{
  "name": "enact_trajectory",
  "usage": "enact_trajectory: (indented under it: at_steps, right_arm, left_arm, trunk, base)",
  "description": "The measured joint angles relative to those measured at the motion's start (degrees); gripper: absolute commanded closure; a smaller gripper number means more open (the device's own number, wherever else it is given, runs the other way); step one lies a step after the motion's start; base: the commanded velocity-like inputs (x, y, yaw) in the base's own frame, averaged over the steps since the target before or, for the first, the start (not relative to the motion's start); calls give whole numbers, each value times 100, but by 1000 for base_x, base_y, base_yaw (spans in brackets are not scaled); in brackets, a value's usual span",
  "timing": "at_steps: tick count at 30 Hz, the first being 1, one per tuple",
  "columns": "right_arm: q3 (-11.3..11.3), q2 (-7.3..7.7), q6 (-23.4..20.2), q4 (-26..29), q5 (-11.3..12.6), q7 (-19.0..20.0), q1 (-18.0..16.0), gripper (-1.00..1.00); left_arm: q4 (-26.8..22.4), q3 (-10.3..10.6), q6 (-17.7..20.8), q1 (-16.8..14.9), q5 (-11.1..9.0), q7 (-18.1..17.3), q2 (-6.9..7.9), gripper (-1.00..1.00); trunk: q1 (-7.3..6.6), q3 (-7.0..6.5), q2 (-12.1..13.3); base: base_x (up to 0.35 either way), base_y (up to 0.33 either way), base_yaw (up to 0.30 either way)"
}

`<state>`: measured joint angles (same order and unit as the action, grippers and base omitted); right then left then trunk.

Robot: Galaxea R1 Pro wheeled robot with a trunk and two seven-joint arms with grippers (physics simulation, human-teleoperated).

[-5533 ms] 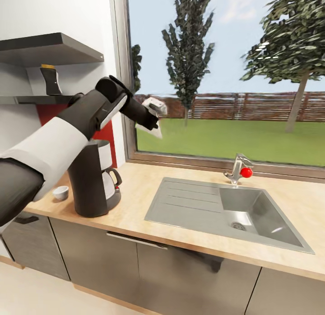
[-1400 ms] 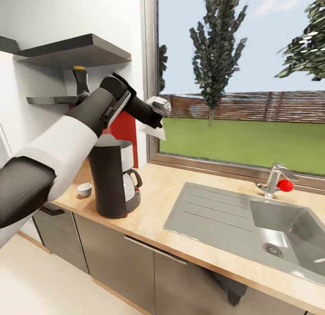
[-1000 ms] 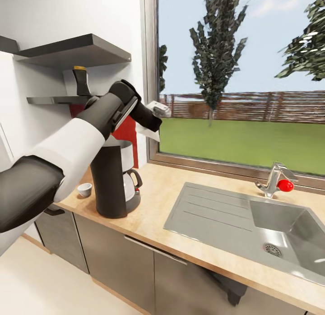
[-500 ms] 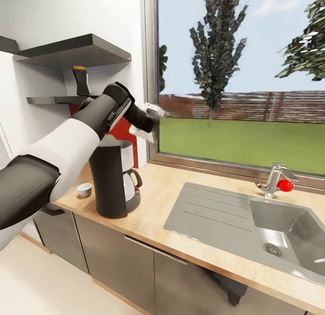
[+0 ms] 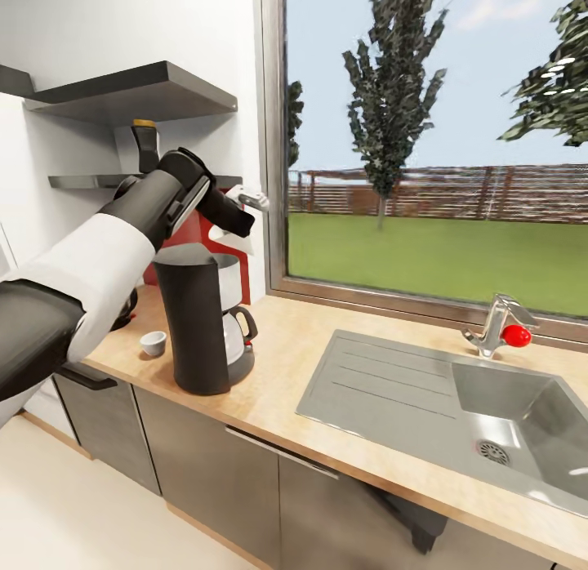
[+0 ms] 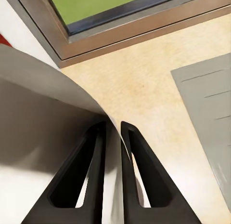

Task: Set up a coffee station on the kitchen countertop: keep the coffee maker on the countertop, move the bottle of coffee from the kitchen shelf to the counter next to the coffee maker, place a paper coffee filter on top of the coffee maker, put the saucer next to the coffee maker with the coffee cup on the saucer, and place the electric kettle next to the coffee maker.

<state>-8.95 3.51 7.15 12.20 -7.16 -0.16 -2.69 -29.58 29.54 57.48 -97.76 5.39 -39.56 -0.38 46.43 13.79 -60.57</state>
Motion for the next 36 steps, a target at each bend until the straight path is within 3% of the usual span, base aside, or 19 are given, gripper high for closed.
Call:
enact_trajectory:
  at_steps: [10,21,29,36]
  right_arm:
    - [0,1,1,-1,0,0,0,-100]
    - [0,7,2,3,0,0,0,-100]
    - [0,8,2,4,0,0,-1,-100]
    - [0,11,2,3,-1,0,-1,-100]
  left_arm:
    - [-37,2,-7,-6,2,29,-2,100]
    - [3,15,8,-42,100,643,-72,100]
    - [12,34,8,-44,306,667,-84,100]
    - [176,57,9,-44,328,669,-87,100]
  trunk:
    - [0,0,0]
    - [0,0,0]
    - [0,0,0]
    - [0,0,0]
  base:
    - [0,0,0]
    - [0,0,0]
    - [0,0,0]
    - [0,0,0]
